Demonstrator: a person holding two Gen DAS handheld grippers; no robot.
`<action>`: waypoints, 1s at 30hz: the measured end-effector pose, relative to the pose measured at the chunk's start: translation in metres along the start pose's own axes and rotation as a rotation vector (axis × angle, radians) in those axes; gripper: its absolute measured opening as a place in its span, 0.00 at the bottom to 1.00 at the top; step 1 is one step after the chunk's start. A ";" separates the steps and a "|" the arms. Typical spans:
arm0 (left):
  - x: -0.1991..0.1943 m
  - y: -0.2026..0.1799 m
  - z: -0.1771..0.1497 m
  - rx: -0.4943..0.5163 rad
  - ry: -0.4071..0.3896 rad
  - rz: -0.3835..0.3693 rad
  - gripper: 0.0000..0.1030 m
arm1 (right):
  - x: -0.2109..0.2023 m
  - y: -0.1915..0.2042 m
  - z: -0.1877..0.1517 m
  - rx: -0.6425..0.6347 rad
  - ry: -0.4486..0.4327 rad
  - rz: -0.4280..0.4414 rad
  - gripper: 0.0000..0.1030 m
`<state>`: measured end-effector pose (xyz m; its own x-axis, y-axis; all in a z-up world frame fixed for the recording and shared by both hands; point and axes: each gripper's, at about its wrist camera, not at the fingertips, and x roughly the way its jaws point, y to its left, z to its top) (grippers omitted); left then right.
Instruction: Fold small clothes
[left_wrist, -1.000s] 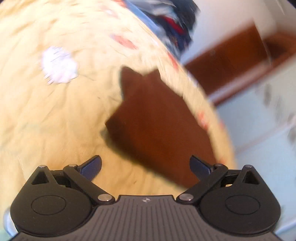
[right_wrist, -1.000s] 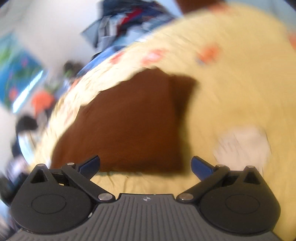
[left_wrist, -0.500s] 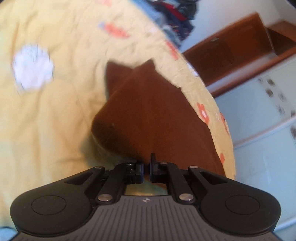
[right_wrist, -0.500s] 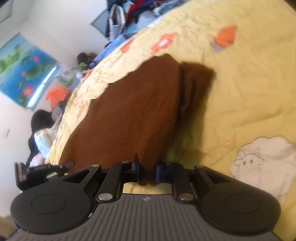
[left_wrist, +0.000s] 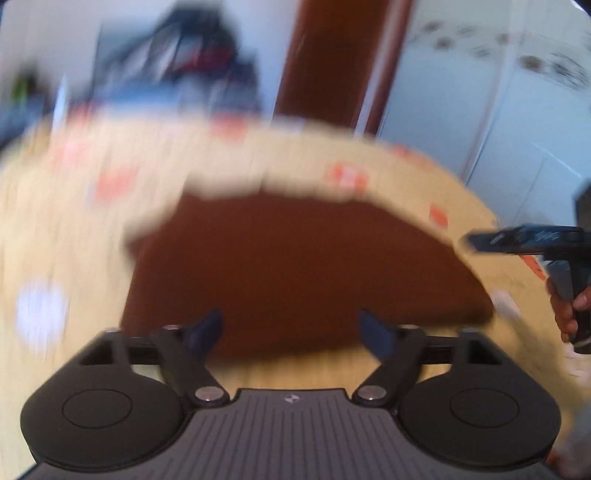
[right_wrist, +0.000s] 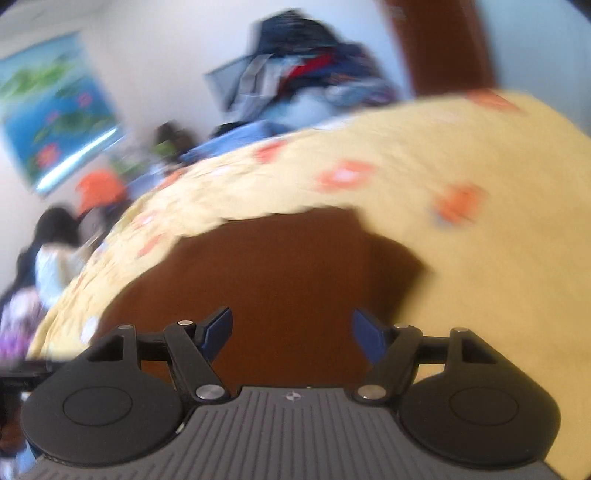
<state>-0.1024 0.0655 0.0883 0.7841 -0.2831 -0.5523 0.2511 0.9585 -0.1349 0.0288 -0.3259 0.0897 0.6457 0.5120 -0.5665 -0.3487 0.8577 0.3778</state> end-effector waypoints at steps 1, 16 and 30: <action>0.014 -0.008 0.004 0.051 -0.030 0.009 0.82 | 0.016 0.014 0.004 -0.052 0.016 0.015 0.72; 0.061 -0.015 -0.022 0.166 0.136 0.086 0.80 | 0.072 0.060 -0.046 -0.403 0.204 -0.132 0.94; 0.092 0.011 -0.014 0.088 0.110 0.086 0.84 | 0.153 0.017 0.026 -0.265 0.161 -0.157 1.00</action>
<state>-0.0348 0.0504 0.0247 0.7391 -0.1900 -0.6462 0.2383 0.9711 -0.0130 0.1388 -0.2341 0.0285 0.5977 0.3552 -0.7187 -0.4314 0.8982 0.0852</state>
